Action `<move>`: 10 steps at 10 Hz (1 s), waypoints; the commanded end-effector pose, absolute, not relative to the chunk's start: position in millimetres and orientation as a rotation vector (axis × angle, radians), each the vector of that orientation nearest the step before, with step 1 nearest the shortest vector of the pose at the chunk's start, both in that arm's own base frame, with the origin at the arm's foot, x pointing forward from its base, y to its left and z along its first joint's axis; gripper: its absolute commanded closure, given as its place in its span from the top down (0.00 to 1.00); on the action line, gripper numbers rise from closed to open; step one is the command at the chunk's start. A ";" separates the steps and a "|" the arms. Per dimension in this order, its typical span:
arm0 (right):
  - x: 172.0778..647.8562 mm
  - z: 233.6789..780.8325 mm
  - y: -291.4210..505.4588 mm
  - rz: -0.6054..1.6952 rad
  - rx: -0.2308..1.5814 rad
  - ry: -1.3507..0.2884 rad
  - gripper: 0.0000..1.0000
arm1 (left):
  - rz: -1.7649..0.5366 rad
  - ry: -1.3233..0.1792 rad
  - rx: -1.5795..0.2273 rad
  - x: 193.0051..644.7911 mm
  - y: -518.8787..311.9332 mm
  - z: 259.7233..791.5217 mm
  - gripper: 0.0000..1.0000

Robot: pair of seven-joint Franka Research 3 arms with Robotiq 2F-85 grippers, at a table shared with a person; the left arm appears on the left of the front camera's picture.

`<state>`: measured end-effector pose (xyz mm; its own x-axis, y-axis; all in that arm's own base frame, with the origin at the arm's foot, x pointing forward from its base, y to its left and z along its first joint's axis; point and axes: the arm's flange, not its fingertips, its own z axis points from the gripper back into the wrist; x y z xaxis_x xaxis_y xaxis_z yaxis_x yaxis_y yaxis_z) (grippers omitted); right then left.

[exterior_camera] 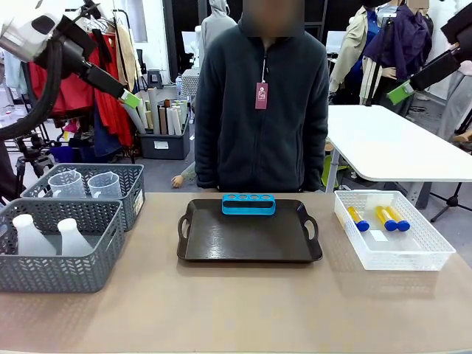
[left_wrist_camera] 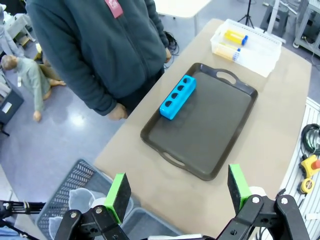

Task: Prepare the laboratory tools.
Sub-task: Pick up one Small flask and place it on the Handle tray.

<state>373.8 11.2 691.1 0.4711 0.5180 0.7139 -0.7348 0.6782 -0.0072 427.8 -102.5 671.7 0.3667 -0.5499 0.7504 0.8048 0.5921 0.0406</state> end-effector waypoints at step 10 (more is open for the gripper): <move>372.9 694.3 10.9 0.787 0.320 -0.758 1.00 | -0.899 -0.799 -0.367 426.9 -103.9 669.8 1.00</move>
<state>373.0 11.0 692.7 0.4716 0.5193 0.7127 -0.7305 0.6827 -0.0141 427.3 -105.9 670.9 0.3648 -0.5544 0.7480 0.8081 0.5875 0.0413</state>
